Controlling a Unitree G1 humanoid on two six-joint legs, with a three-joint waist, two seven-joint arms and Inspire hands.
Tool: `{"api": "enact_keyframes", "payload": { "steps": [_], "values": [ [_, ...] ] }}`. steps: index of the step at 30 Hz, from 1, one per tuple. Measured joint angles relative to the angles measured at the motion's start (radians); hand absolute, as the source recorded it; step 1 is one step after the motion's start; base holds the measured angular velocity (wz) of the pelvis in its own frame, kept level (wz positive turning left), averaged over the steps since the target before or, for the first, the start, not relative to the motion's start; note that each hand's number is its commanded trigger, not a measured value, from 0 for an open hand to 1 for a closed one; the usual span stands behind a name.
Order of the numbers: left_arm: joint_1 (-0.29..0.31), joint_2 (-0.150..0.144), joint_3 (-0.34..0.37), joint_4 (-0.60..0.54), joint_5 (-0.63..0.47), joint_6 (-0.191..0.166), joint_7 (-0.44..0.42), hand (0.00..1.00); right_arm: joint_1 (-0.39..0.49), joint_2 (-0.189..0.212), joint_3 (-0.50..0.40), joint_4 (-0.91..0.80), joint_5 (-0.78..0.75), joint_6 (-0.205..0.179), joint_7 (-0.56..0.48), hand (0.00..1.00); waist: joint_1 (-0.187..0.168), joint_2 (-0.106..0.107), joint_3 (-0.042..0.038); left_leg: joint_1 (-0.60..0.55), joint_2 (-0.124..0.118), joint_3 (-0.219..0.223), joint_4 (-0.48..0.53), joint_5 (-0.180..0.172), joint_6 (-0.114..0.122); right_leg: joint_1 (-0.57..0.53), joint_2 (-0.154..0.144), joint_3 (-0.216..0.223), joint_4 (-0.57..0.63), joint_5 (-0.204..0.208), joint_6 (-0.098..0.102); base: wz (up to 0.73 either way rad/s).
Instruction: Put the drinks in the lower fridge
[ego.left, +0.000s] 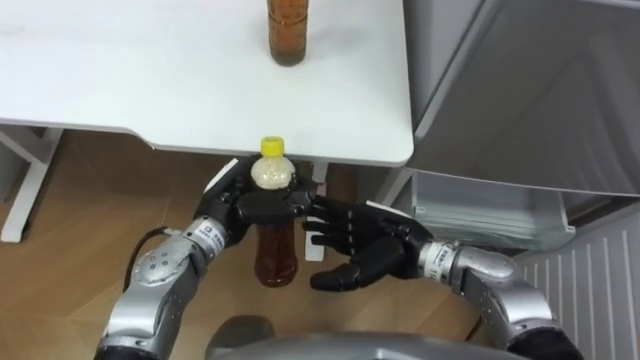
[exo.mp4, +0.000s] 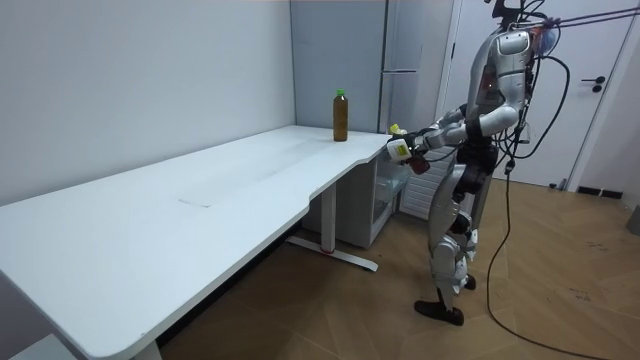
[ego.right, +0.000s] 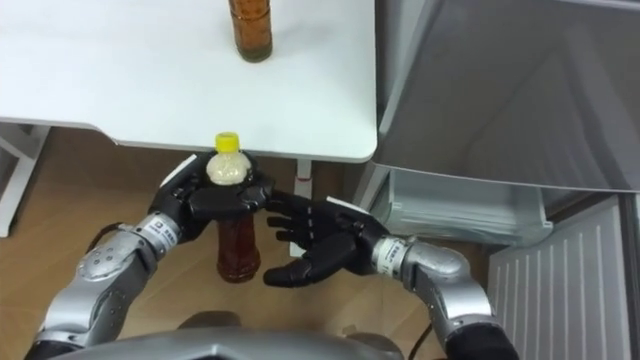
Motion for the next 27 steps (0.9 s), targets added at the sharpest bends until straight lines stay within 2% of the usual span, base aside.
{"api": "enact_keyframes", "payload": {
  "steps": [2, 4, 8, 12, 16, 24, 27],
  "values": [
    [-0.006, 0.002, -0.006, 0.000, 0.018, 0.000, 0.000, 1.00, 0.000, -0.005, 0.000, 0.000, 0.006, 0.009, 0.005, 0.00, -0.002, 0.006, 0.0024, -0.003, 0.003, 0.001, 0.007, -0.001, -0.001, -0.006, 0.002, 0.000, 0.000, 0.002, -0.002, -0.04],
    [-0.007, 0.002, -0.020, -0.002, 0.021, 0.000, 0.000, 1.00, 0.000, -0.013, 0.006, 0.000, 0.024, 0.013, 0.007, 0.00, -0.003, 0.015, -0.0051, -0.015, 0.004, 0.001, 0.013, -0.001, 0.000, -0.019, 0.003, 0.001, 0.001, 0.004, -0.006, -0.03],
    [-0.014, 0.004, -0.029, -0.003, 0.019, -0.002, 0.000, 1.00, 0.004, -0.032, 0.018, 0.000, 0.076, 0.015, 0.010, 0.00, -0.006, 0.021, -0.0092, -0.015, 0.004, 0.003, 0.013, -0.001, -0.001, -0.020, 0.003, 0.003, 0.000, 0.004, -0.006, 0.00],
    [-0.039, 0.017, -0.047, -0.003, 0.008, -0.012, 0.000, 1.00, 0.004, -0.035, 0.018, 0.000, 0.122, 0.015, 0.008, 0.00, -0.007, 0.018, -0.0112, -0.015, 0.004, 0.005, 0.012, -0.001, -0.001, -0.019, 0.002, 0.004, -0.002, 0.003, -0.005, 0.00],
    [-0.061, 0.018, -0.057, -0.003, 0.009, -0.015, 0.001, 1.00, 0.004, -0.046, 0.037, 0.000, 0.190, 0.013, -0.005, 0.00, -0.008, 0.006, -0.0148, -0.012, 0.004, 0.007, 0.010, -0.001, 0.000, -0.013, 0.002, 0.006, 0.001, 0.003, -0.006, 0.00],
    [-0.074, 0.028, -0.078, -0.003, 0.009, -0.021, 0.003, 1.00, 0.025, -0.061, 0.053, 0.000, 0.262, 0.010, -0.017, 0.00, -0.005, -0.012, -0.0036, -0.007, 0.004, 0.009, 0.005, -0.001, -0.001, -0.006, 0.003, 0.011, 0.001, 0.004, -0.006, 0.00],
    [-0.074, 0.033, -0.082, -0.003, 0.009, -0.021, 0.004, 1.00, 0.035, -0.065, 0.059, 0.001, 0.280, 0.010, -0.025, 0.00, -0.004, -0.013, -0.0035, -0.007, 0.004, 0.009, 0.005, -0.001, 0.000, -0.006, 0.003, 0.012, 0.001, 0.004, -0.006, 0.00]
  ]
}}
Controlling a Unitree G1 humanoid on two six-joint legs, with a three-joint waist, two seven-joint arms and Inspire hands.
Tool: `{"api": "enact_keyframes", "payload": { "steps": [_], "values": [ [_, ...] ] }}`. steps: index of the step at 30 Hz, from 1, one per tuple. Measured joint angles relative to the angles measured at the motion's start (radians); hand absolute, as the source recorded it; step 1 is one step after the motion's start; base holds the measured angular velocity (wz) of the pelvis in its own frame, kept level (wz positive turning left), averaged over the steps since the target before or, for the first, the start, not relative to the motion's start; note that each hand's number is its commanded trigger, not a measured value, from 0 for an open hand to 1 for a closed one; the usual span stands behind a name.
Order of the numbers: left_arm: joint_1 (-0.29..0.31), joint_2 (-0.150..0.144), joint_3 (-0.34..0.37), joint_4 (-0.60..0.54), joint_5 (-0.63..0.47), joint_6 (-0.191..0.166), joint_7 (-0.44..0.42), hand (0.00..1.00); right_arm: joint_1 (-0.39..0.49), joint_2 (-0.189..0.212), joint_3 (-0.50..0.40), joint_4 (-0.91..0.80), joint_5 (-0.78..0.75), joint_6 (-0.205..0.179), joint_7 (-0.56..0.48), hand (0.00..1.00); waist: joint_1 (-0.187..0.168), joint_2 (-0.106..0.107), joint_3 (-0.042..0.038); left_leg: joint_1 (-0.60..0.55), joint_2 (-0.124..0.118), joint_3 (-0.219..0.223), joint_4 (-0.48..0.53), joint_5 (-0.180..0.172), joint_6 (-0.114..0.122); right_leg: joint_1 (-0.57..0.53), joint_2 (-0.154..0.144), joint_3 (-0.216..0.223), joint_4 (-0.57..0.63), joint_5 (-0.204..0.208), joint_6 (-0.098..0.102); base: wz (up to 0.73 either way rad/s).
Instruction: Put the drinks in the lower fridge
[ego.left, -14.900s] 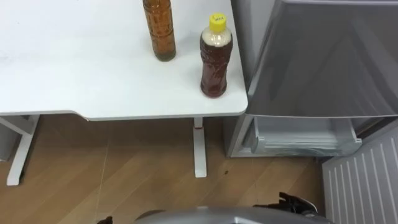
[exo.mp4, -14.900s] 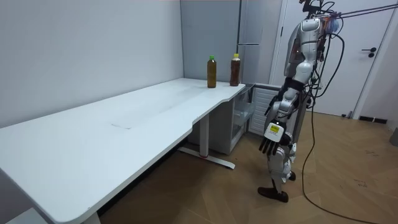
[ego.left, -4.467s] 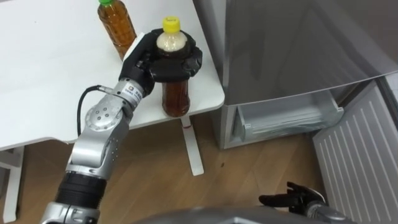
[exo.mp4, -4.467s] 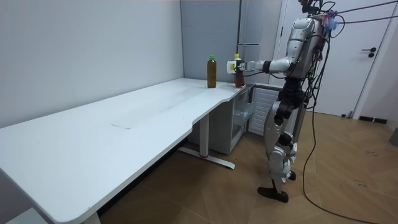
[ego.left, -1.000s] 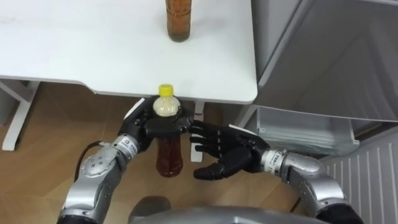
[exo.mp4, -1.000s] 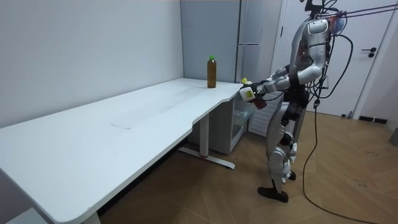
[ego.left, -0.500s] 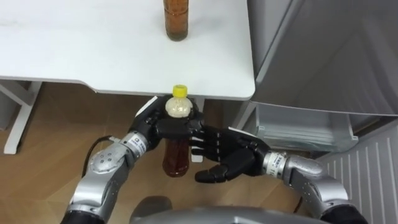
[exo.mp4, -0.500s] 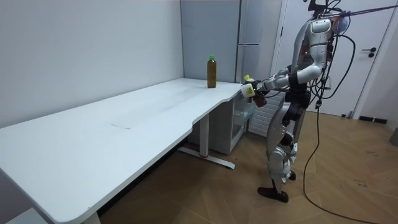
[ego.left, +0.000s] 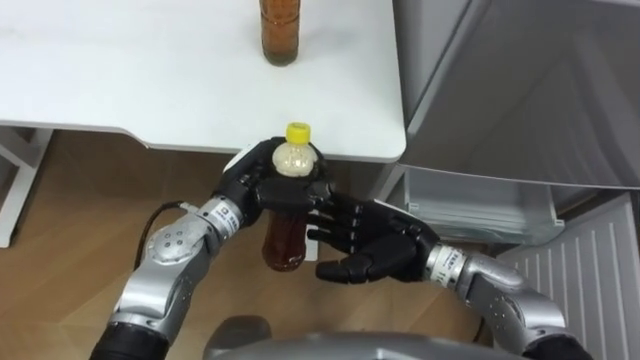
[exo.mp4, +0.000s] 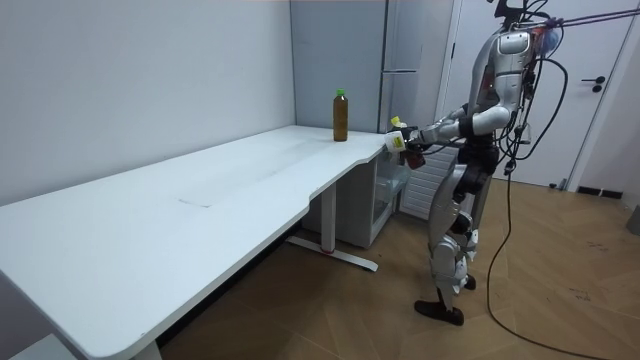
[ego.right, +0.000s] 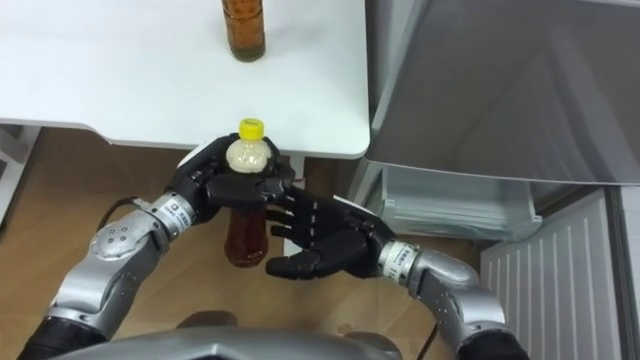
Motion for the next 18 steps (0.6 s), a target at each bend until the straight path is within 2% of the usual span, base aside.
{"api": "enact_keyframes", "payload": {
  "steps": [11, 18],
  "values": [
    [-0.001, 0.010, -0.011, -0.019, 0.000, 0.000, 0.004, 1.00, 0.010, -0.008, 0.018, 0.001, 0.008, 0.000, -0.002, 0.00, -0.001, 0.007, -0.0015, -0.002, 0.000, 0.000, 0.001, 0.000, 0.000, -0.001, 0.001, 0.000, 0.000, 0.000, 0.000, 0.00],
    [-0.003, 0.014, -0.014, -0.088, 0.006, 0.000, 0.014, 1.00, 0.016, -0.002, 0.025, 0.032, 0.069, -0.015, 0.004, 0.00, -0.001, 0.026, -0.0084, 0.015, 0.000, 0.001, -0.006, 0.001, -0.001, 0.011, 0.001, 0.003, 0.000, 0.001, 0.000, 0.00]
  ]
}}
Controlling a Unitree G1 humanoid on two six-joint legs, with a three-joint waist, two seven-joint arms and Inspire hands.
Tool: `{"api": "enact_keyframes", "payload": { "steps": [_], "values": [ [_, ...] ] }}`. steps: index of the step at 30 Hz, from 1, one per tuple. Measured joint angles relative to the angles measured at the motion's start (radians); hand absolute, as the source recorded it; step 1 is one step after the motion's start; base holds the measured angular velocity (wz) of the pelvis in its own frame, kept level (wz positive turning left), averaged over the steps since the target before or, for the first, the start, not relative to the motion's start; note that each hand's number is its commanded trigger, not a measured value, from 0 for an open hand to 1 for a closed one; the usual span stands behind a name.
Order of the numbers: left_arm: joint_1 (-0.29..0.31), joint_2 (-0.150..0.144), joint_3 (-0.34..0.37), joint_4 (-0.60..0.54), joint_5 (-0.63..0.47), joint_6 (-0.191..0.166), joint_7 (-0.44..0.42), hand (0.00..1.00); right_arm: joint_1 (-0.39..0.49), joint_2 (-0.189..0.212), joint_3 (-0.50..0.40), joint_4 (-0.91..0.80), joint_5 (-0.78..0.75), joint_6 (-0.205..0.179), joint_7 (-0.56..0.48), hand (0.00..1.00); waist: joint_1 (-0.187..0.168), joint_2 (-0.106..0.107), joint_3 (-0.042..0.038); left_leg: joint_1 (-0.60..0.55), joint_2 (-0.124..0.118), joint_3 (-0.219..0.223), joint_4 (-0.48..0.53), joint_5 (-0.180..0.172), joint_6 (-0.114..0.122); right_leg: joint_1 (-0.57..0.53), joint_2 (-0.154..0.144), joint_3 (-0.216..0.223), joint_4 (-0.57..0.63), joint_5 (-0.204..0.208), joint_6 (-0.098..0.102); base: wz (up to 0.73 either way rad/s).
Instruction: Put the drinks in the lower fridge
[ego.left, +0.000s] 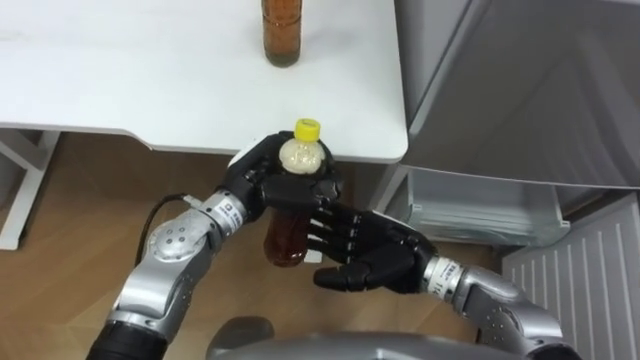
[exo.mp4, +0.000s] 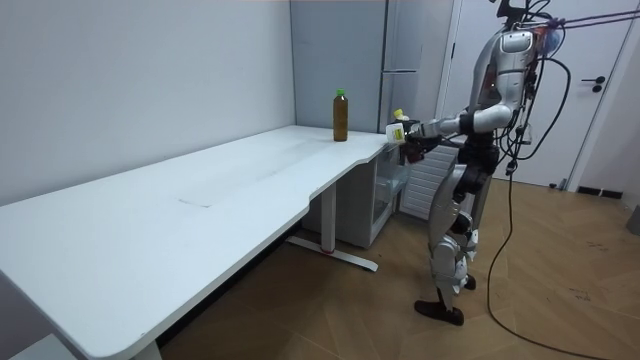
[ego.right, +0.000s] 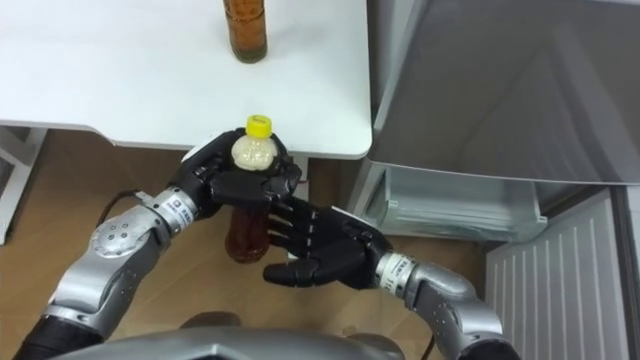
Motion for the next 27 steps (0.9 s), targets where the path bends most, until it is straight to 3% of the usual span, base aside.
{"api": "enact_keyframes", "payload": {
  "steps": [10, 18, 27],
  "values": [
    [0.000, 0.000, 0.005, -0.010, 0.000, 0.000, 0.000, 1.00, -0.001, 0.024, -0.036, 0.031, 0.002, 0.001, 0.034, 0.00, 0.001, -0.026, 0.0042, 0.012, 0.000, 0.002, 0.005, -0.001, 0.001, 0.012, 0.000, 0.000, -0.001, 0.000, 0.000, 0.00],
    [0.000, 0.000, 0.005, -0.010, 0.000, 0.000, 0.000, 1.00, -0.001, 0.025, -0.037, 0.033, 0.000, 0.002, 0.039, 0.00, 0.001, -0.023, 0.0056, 0.012, 0.001, 0.002, 0.007, -0.002, 0.002, 0.012, 0.001, 0.001, 0.000, 0.000, 0.000, 0.00],
    [0.001, 0.000, 0.003, -0.010, -0.001, 0.000, -0.001, 1.00, -0.001, 0.029, -0.039, 0.032, -0.014, 0.002, 0.041, 0.00, -0.004, -0.014, -0.0001, 0.010, 0.001, 0.003, 0.004, -0.002, 0.001, 0.010, 0.001, 0.002, 0.000, 0.000, 0.000, 0.00]
  ]
}}
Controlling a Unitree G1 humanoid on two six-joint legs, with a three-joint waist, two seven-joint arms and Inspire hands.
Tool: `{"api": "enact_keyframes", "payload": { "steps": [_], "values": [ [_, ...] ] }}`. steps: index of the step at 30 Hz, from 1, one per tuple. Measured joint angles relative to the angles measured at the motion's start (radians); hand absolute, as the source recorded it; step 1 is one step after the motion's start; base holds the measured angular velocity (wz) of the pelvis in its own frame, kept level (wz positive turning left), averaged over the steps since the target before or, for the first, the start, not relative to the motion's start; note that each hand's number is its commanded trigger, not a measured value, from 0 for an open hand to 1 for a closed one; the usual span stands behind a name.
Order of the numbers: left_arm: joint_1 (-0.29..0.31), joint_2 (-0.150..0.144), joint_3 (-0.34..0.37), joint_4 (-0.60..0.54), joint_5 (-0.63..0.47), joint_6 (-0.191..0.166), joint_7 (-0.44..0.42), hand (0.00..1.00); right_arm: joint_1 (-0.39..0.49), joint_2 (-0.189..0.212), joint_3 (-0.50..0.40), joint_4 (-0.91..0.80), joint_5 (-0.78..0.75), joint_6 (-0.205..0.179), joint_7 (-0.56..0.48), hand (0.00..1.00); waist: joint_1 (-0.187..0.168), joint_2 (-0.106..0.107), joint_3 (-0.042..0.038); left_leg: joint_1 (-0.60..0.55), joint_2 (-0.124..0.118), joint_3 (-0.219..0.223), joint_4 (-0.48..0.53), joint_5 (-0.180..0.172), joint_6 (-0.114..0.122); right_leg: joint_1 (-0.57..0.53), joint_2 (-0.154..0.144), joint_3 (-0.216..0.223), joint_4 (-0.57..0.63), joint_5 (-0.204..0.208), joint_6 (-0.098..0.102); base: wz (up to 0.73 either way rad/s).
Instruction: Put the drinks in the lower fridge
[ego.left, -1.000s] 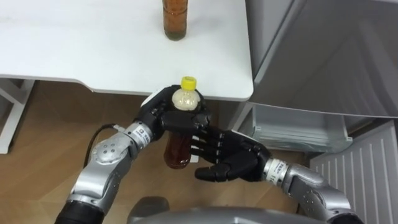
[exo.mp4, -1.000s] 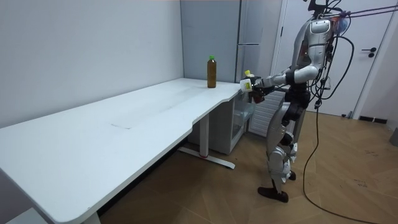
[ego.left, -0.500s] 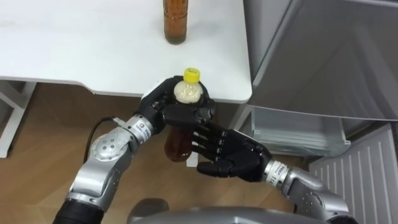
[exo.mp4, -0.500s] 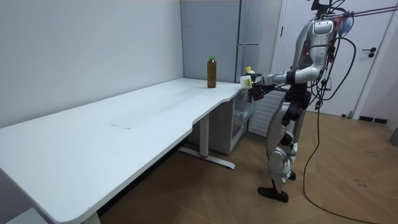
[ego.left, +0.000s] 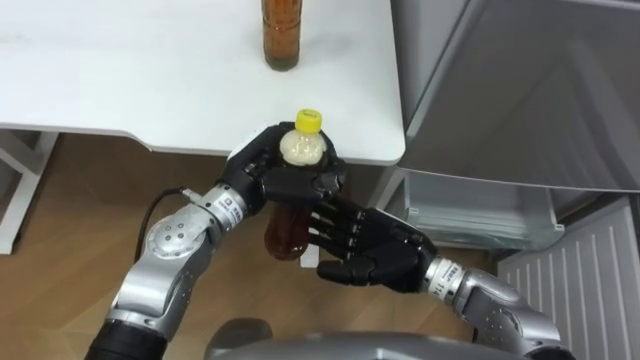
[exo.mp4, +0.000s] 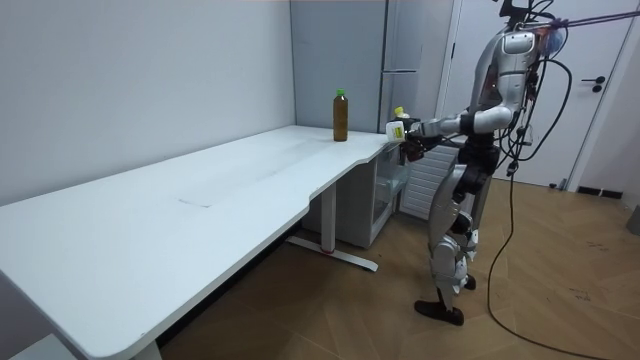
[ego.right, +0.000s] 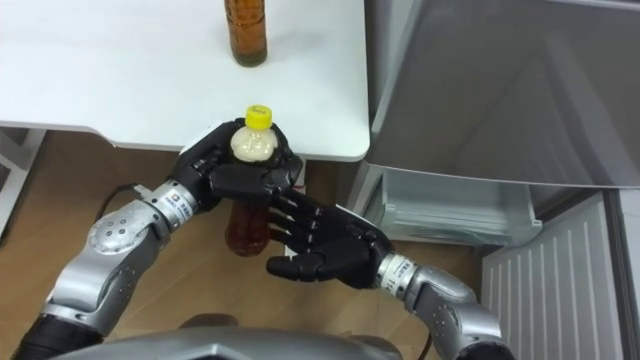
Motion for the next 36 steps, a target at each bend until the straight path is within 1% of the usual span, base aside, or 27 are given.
{"api": "enact_keyframes", "payload": {
  "steps": [3, 6, 8, 12, 16, 17, 20, 22, 25, 28, 36],
  "values": [
    [0.000, 0.000, -0.004, 0.000, 0.000, 0.000, 0.000, 1.00, -0.002, -0.001, -0.001, -0.004, -0.016, 0.000, 0.008, 0.00, -0.001, 0.003, -0.0040, 0.001, 0.000, 0.001, -0.001, 0.000, 0.000, -0.001, 0.000, 0.001, 0.000, 0.000, 0.000, 0.00],
    [0.003, 0.002, -0.018, 0.003, 0.000, 0.000, 0.000, 1.00, -0.001, -0.004, 0.003, -0.001, -0.016, 0.000, 0.009, 0.00, -0.001, 0.004, -0.0039, 0.004, 0.000, 0.006, -0.007, 0.001, 0.000, -0.001, 0.000, 0.011, 0.000, 0.000, 0.000, -0.06],
    [0.003, 0.009, -0.029, 0.006, 0.000, 0.000, 0.000, 1.00, -0.001, -0.009, 0.007, -0.001, -0.017, 0.003, 0.009, 0.00, -0.001, 0.005, -0.0035, 0.005, 0.000, 0.008, -0.008, 0.001, 0.000, -0.002, 0.000, 0.013, 0.000, 0.000, 0.000, -0.05],
    [0.003, 0.013, -0.055, 0.034, 0.000, 0.001, -0.001, 1.00, -0.003, -0.019, 0.027, -0.002, -0.019, 0.023, 0.007, 0.00, 0.001, 0.004, -0.0029, 0.003, 0.001, 0.016, -0.009, 0.001, 0.000, -0.011, 0.000, 0.022, 0.004, 0.000, 0.000, -0.05],
    [0.002, 0.014, -0.073, 0.054, 0.003, 0.007, -0.008, 1.00, -0.008, -0.039, 0.051, -0.002, -0.027, 0.029, 0.006, 0.00, 0.002, 0.006, 0.0006, 0.002, 0.002, 0.022, -0.010, 0.000, 0.000, -0.016, 0.000, 0.027, 0.005, 0.000, 0.000, -0.05],
    [0.002, 0.019, -0.083, 0.054, 0.010, 0.009, -0.012, 1.00, -0.008, -0.042, 0.057, -0.003, -0.027, 0.034, 0.006, 0.00, 0.002, 0.007, 0.0012, 0.002, 0.003, 0.023, -0.011, 0.000, 0.000, -0.017, 0.000, 0.028, 0.005, 0.000, 0.000, 0.00],
    [0.002, 0.025, -0.101, 0.054, 0.050, 0.013, -0.032, 1.00, -0.009, -0.051, 0.079, -0.003, -0.029, 0.037, 0.006, 0.00, 0.001, 0.011, 0.0041, 0.002, 0.002, 0.023, -0.013, 0.000, 0.000, -0.017, 0.000, 0.028, 0.005, 0.000, 0.000, 0.00],
    [0.002, 0.026, -0.116, 0.054, 0.086, 0.017, -0.048, 1.00, -0.010, -0.055, 0.084, -0.003, -0.035, 0.046, 0.006, 0.00, 0.001, 0.013, 0.0059, 0.003, 0.002, 0.023, -0.015, 0.001, 0.000, -0.017, 0.000, 0.029, 0.004, 0.000, 0.000, 0.00],
    [0.001, 0.031, -0.132, 0.054, 0.108, 0.018, -0.060, 1.00, -0.011, -0.060, 0.098, -0.003, -0.035, 0.050, 0.005, 0.00, -0.002, 0.017, 0.0084, 0.002, 0.002, 0.023, -0.016, 0.001, 0.000, -0.017, 0.000, 0.028, 0.002, 0.000, 0.000, 0.00],
    [-0.002, 0.031, -0.143, 0.054, 0.125, 0.024, -0.060, 1.00, -0.011, -0.061, 0.102, -0.003, -0.035, 0.066, -0.004, 0.00, -0.002, 0.018, 0.0090, 0.000, 0.002, 0.023, -0.016, 0.001, 0.000, -0.018, 0.000, 0.027, 0.001, 0.000, 0.000, 0.00],
    [-0.005, 0.031, -0.146, 0.054, 0.126, 0.025, -0.060, 1.00, -0.012, -0.061, 0.103, -0.003, -0.031, 0.066, -0.009, 0.00, -0.003, 0.019, 0.0074, 0.001, 0.002, 0.023, -0.015, 0.001, 0.000, -0.018, 0.000, 0.026, 0.000, 0.000, 0.000, 0.00]
  ]
}}
